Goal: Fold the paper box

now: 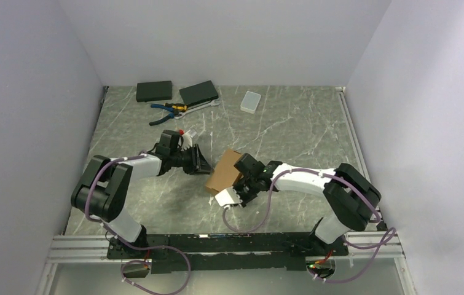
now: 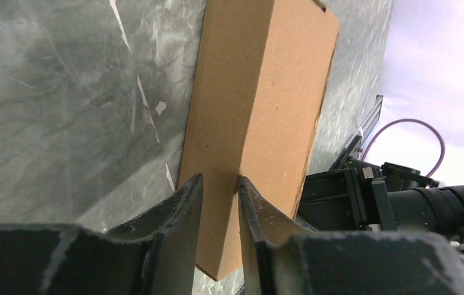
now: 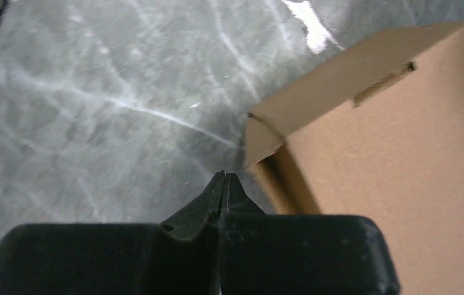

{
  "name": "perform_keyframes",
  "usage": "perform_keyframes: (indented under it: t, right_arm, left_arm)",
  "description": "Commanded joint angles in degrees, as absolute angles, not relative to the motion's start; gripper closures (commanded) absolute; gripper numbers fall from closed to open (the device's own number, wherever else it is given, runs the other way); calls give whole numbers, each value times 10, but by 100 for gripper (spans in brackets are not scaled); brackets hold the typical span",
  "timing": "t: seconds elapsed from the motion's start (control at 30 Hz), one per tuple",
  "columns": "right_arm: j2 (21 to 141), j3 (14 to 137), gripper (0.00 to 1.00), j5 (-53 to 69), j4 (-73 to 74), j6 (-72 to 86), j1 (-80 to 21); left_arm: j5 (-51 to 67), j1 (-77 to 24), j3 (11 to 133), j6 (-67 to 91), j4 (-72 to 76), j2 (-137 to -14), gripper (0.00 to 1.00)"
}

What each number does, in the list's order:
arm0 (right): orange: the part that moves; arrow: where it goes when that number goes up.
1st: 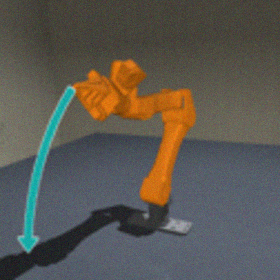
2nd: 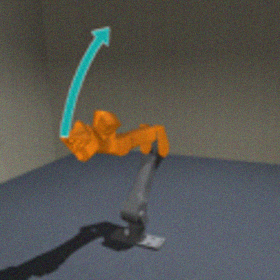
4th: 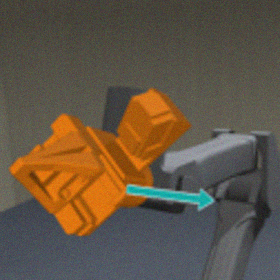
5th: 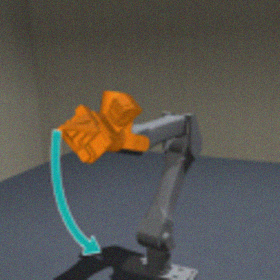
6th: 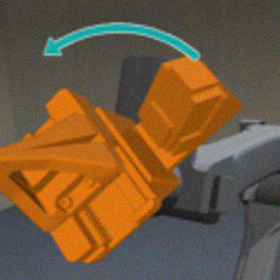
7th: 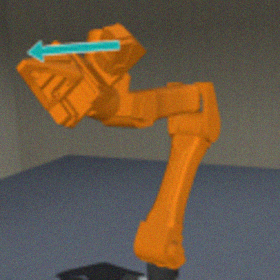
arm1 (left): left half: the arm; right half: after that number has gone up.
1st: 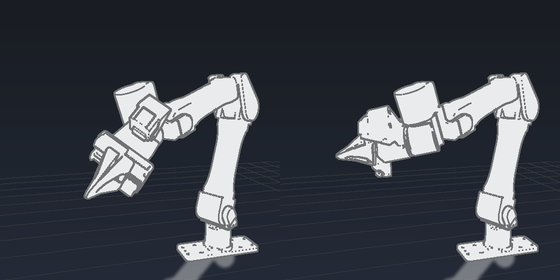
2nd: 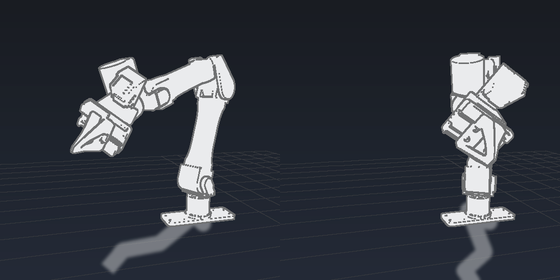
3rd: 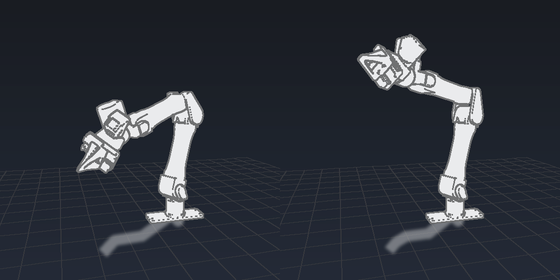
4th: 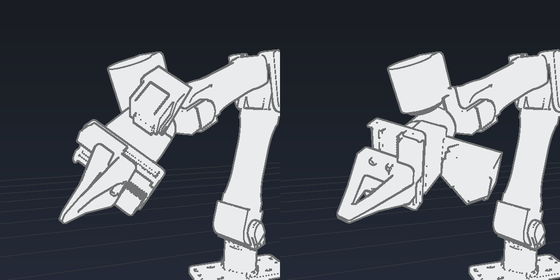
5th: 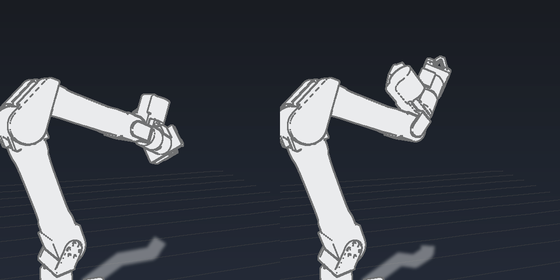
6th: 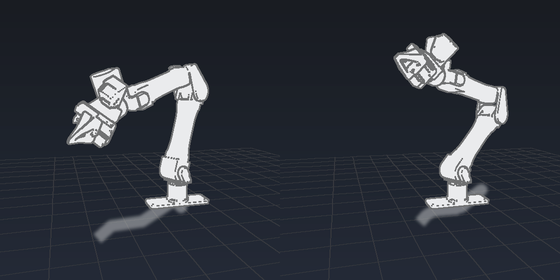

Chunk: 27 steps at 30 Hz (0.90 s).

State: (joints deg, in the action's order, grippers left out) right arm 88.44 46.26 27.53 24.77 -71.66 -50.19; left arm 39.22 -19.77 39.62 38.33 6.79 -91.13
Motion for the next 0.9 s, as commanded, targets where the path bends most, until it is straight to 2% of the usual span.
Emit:
perform_keyframes:
  t: [0.0, 0.3, 0.4, 0.67, 0.87]
  right_arm:
    - [898, 501, 100, 219, 141, -623, -514]
    - [925, 515, 100, 180, 36, -423, -515]
    - [931, 530, 100, 192, 51, -385, -508]
    - [918, 567, 100, 325, 269, -574, -483]
    - [919, 575, 100, 371, 358, -677, -485]
  left_arm:
    - [405, -225, 397, 387, 109, -943, 69]
    - [380, -284, 380, 439, 184, -989, 73]
    - [361, -285, 378, 442, 176, -979, 72]
    - [321, -260, 397, 422, 99, -913, 67]
    - [335, -238, 406, 398, 65, -880, 64]
